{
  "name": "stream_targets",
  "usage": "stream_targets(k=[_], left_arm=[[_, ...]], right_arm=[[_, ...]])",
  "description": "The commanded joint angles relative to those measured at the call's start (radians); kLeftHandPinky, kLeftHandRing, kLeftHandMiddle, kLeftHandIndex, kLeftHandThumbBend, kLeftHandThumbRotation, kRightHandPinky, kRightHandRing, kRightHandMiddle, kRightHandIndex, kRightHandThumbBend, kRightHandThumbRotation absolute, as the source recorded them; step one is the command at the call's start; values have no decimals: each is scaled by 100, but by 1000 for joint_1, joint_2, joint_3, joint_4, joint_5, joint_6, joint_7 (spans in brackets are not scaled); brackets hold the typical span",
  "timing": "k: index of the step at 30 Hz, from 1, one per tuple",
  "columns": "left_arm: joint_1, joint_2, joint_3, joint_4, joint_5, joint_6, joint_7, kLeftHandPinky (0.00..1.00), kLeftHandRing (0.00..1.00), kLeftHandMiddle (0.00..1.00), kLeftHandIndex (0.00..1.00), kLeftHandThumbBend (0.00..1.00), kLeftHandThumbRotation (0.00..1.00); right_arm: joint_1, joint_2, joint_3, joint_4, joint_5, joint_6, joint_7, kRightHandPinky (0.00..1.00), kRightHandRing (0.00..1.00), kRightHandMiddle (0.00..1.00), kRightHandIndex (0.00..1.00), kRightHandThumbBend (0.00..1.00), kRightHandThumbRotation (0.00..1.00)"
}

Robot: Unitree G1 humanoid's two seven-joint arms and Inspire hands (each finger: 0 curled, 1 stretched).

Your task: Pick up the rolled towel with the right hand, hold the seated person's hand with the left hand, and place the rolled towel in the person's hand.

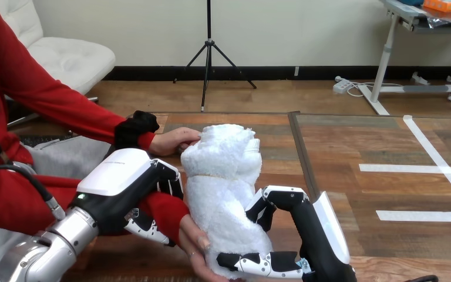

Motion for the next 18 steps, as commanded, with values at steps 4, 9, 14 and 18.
stream_targets(k=[4,9,14,18], left_arm=[[-146,-60,-3,-49,-17,-29,40,30,35,40,42,82,8],[-143,-57,-2,-49,-3,-33,57,32,37,41,43,83,10],[-139,-55,0,-47,-1,-40,66,35,39,44,45,84,11],[-136,-53,2,-46,0,-47,71,39,43,47,49,85,13]], right_arm=[[-63,50,29,-43,18,-31,21,22,25,31,28,73,0],[-67,49,29,-34,32,-31,33,23,26,32,29,75,0],[-71,49,28,-23,50,-36,47,25,28,33,30,76,0],[-75,49,25,-18,51,-35,50,28,31,35,34,79,0]])
